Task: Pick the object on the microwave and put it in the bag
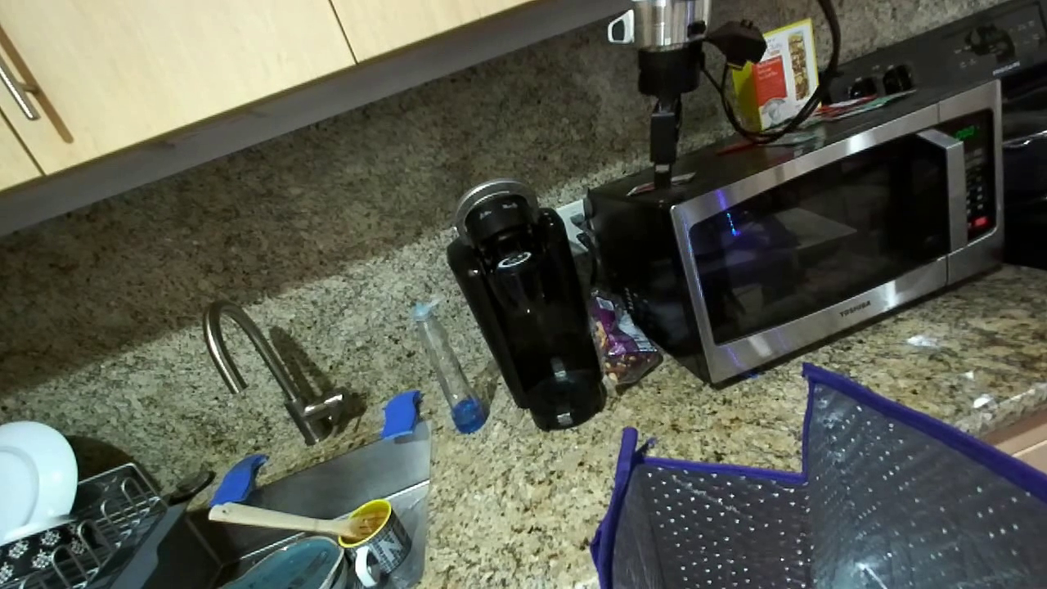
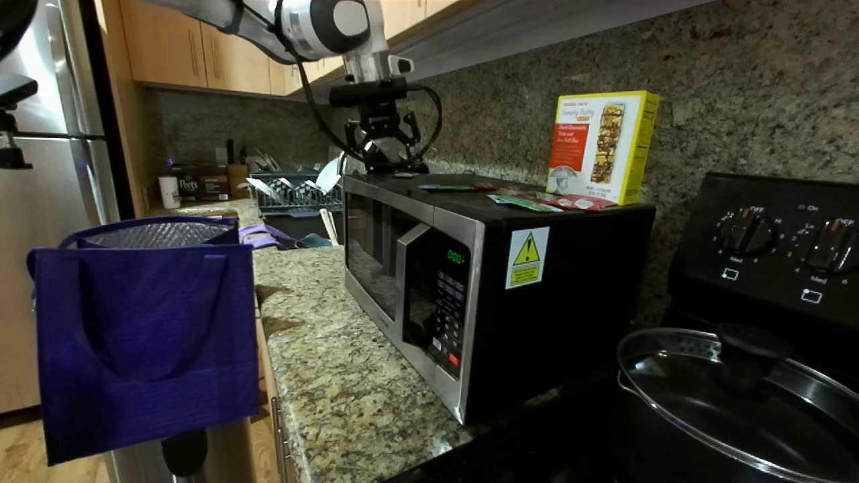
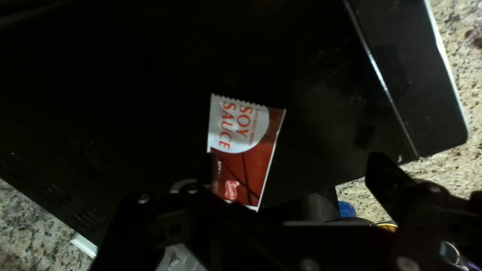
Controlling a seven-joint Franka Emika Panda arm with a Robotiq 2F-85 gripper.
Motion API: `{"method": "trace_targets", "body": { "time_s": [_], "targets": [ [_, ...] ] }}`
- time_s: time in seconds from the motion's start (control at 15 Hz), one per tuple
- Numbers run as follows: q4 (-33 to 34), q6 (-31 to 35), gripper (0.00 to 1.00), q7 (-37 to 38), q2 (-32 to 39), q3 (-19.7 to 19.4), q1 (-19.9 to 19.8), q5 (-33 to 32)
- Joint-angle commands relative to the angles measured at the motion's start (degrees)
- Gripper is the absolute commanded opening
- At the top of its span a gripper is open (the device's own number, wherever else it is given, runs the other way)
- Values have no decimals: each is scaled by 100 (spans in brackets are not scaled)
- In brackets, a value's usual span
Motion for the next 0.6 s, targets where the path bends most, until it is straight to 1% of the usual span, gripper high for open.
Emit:
{"method": "trace_targets", "body": {
  "time_s": [0.0,0.47,0.53],
  "targets": [
    [1158,-453,100,-183,689,-43,33,-68],
    [1829,-847,100,-228,1072,-115,-15,-32],
    [1893,-1008,76,-257,1094,-124,-36,-16]
  ]
}}
